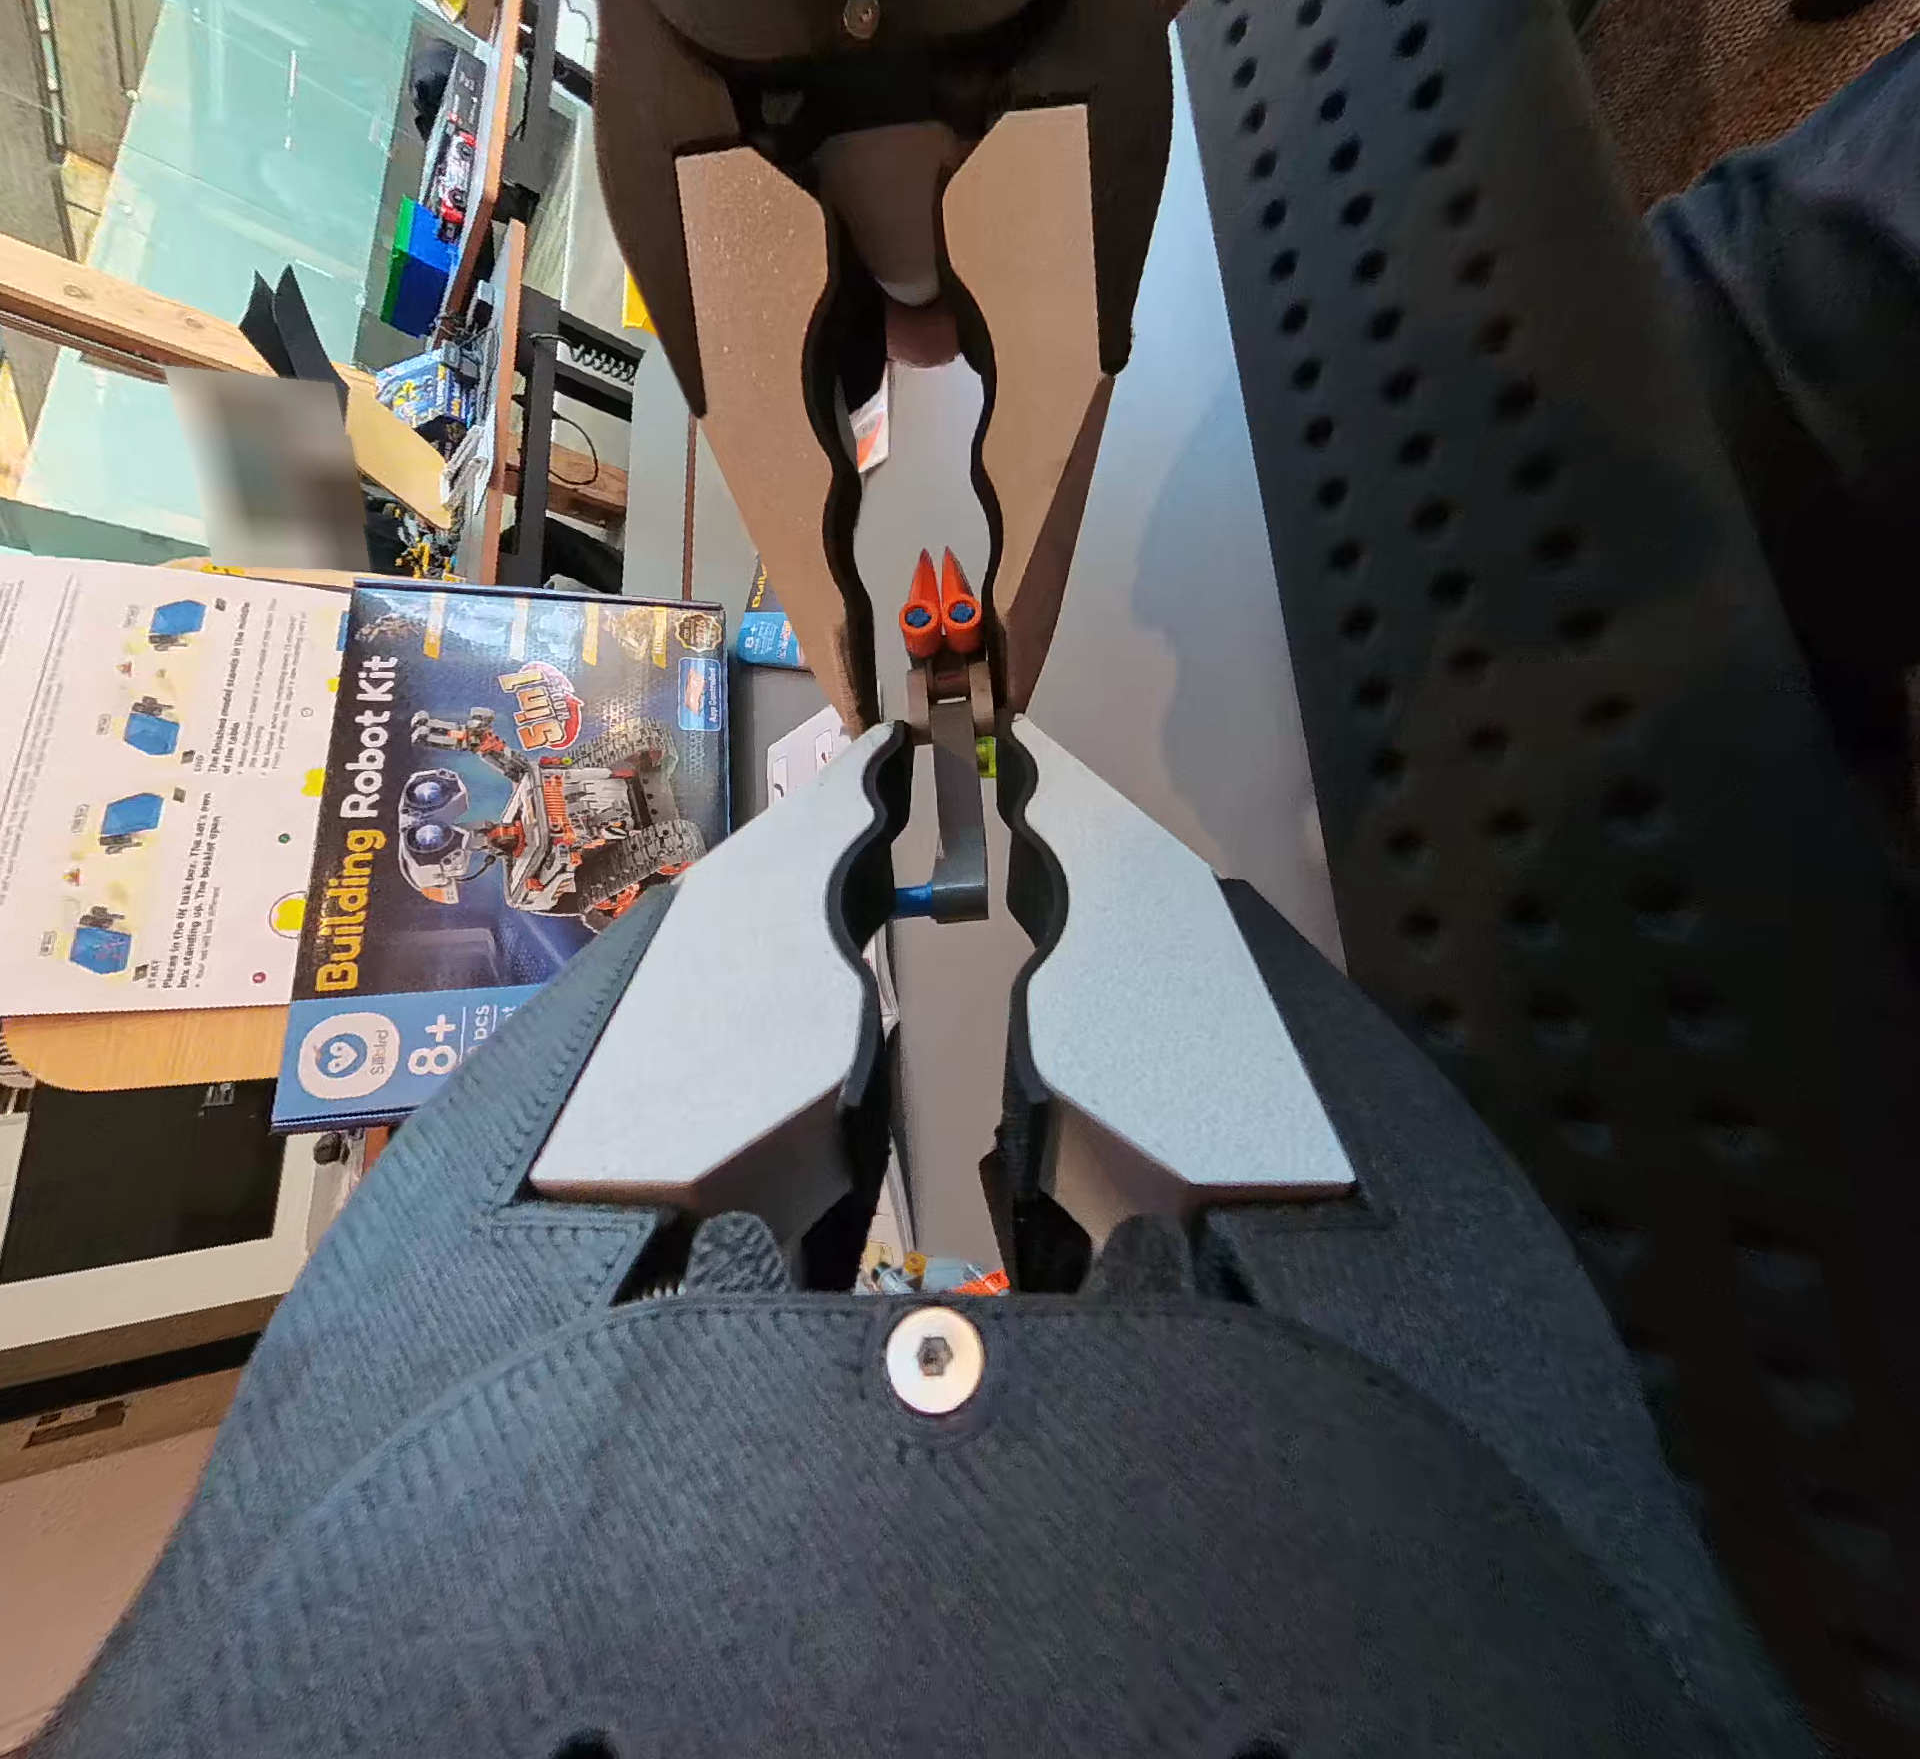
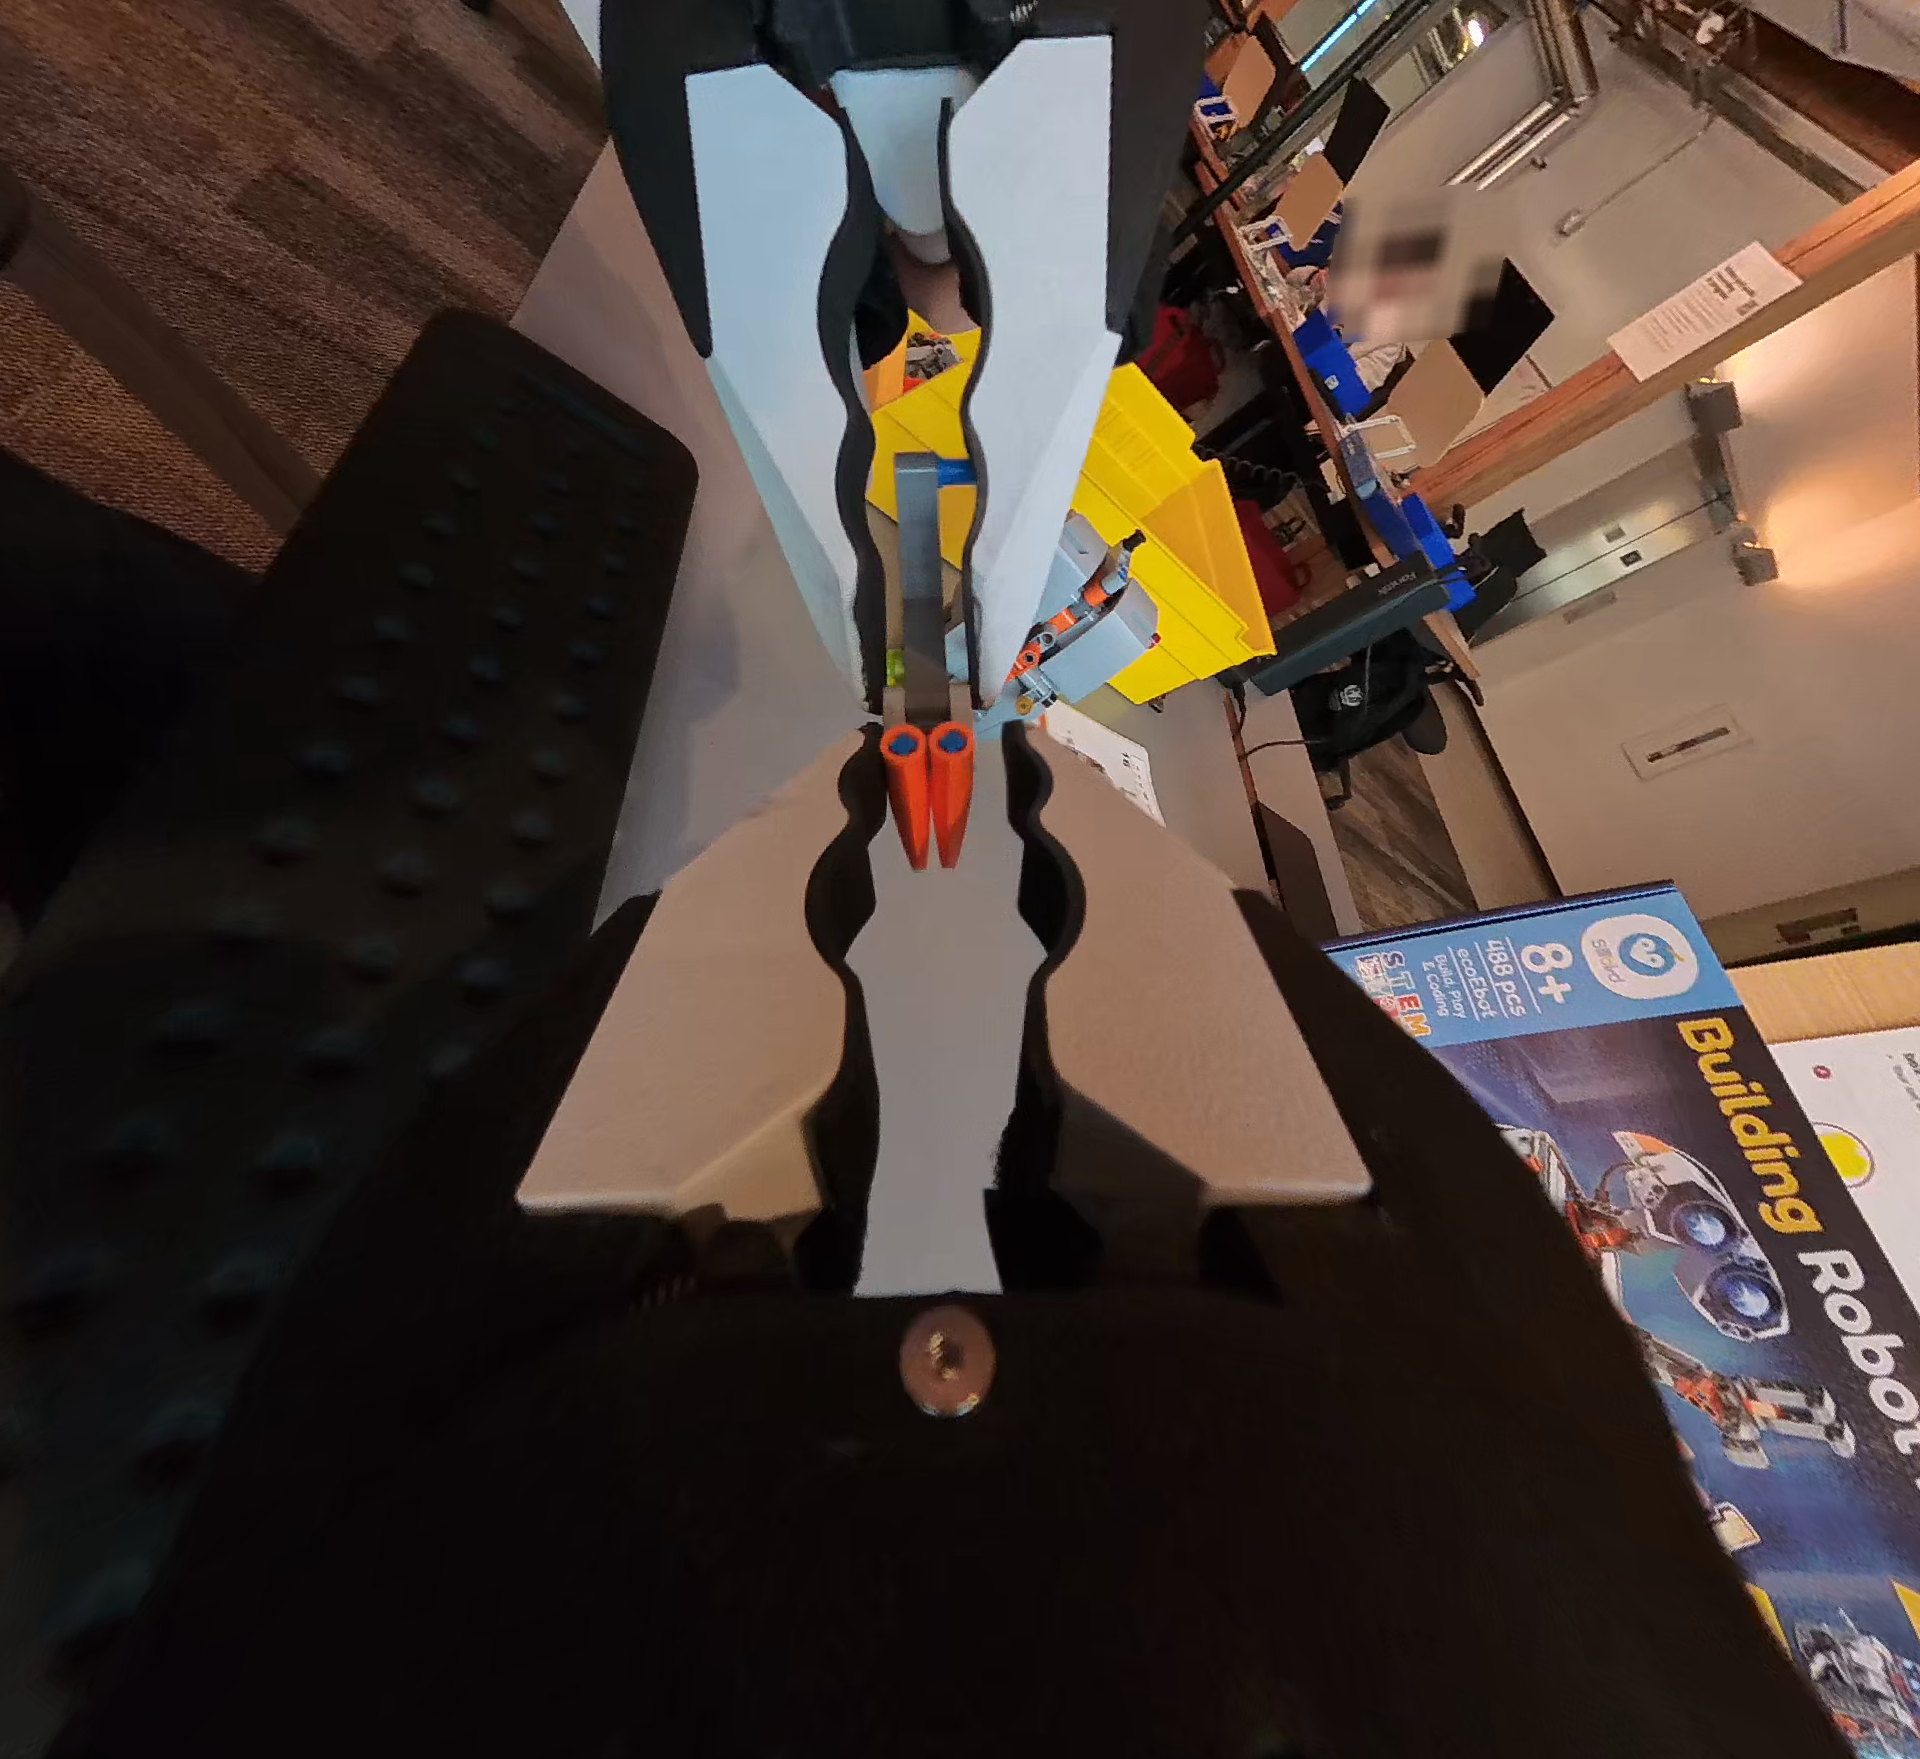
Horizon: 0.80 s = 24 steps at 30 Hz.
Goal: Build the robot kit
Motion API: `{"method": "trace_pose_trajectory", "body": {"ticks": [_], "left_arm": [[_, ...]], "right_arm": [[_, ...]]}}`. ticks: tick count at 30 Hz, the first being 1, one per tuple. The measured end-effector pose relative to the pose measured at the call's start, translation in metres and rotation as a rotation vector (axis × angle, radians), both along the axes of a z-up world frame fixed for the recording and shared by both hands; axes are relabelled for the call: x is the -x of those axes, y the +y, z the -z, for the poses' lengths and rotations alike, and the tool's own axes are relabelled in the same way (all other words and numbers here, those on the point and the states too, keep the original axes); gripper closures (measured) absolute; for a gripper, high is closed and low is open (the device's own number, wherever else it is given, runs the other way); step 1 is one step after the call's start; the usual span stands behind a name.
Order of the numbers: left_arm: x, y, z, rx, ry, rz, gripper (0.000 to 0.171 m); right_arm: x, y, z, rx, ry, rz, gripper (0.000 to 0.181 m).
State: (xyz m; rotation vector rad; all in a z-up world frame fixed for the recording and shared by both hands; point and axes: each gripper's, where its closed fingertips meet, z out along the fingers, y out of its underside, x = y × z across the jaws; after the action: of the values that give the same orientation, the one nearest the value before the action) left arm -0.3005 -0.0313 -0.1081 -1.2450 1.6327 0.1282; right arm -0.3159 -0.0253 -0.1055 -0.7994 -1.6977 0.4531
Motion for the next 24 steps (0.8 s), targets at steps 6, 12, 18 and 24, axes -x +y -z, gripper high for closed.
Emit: {"method": "trace_pose_trajectory", "body": {"ticks": [6, 12, 18, 24], "left_arm": [[0.001, 0.004, 0.005, 0.057, -0.01, -0.011, 0.157], [0.0, 0.005, 0.01, 0.147, -0.034, -0.025, 0.157], [0.002, 0.008, 0.009, 0.261, -0.097, -0.037, 0.157], [0.003, 0.01, 0.019, 0.243, -0.041, -0.043, 0.157]], "right_arm": [[0.0, 0.001, 0.007, 0.038, -0.057, 0.01, 0.166], [0.0, 0.001, 0.011, 0.197, -0.063, -0.023, 0.165], [0.001, 0.005, 0.01, 0.262, -0.042, -0.01, 0.165], [0.002, 0.005, 0.02, 0.32, -0.096, 0.001, 0.166]]}}
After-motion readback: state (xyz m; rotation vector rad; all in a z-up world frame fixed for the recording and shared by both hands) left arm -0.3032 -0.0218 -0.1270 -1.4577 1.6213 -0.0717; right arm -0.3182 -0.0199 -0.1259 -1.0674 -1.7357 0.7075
